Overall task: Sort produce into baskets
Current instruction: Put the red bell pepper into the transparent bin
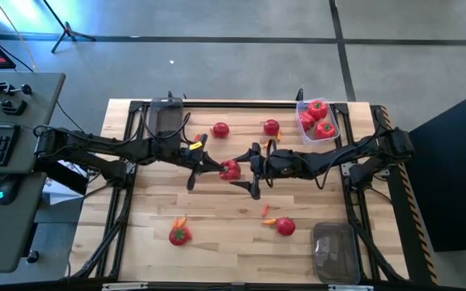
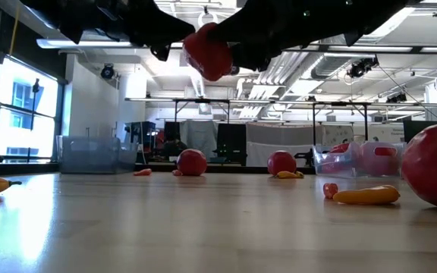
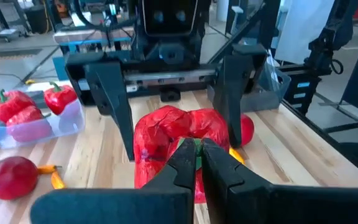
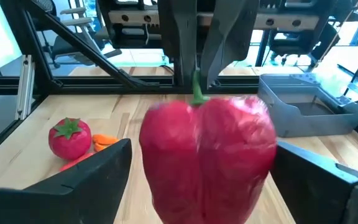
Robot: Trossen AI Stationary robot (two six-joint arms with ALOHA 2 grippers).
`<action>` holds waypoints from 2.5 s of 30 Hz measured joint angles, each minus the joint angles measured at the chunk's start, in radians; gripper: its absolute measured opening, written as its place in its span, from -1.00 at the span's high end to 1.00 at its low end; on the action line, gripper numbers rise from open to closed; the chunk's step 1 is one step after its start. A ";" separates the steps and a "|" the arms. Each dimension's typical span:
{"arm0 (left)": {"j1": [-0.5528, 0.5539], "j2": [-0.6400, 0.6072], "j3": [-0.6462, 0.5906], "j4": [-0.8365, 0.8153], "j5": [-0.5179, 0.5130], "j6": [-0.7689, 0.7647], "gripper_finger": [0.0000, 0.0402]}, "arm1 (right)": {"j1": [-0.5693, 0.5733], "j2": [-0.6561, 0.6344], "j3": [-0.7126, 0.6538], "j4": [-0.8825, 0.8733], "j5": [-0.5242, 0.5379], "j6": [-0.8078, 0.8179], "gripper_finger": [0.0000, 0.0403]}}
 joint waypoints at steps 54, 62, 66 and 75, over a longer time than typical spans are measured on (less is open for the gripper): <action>-0.002 0.035 -0.001 0.125 -0.257 0.106 0.36 | -0.451 -0.368 -0.076 -1.188 0.683 0.568 -0.15; -0.002 0.035 -0.001 0.125 -0.257 0.107 0.36 | -0.574 -0.367 -0.171 -1.070 0.633 0.501 -0.18; -0.002 0.035 -0.001 0.125 -0.257 0.106 0.36 | -0.603 -0.367 -0.182 -1.040 0.600 0.491 -0.28; -0.003 0.035 -0.002 0.125 -0.257 0.105 0.36 | -0.612 -0.367 -0.182 -1.040 0.591 0.489 -0.47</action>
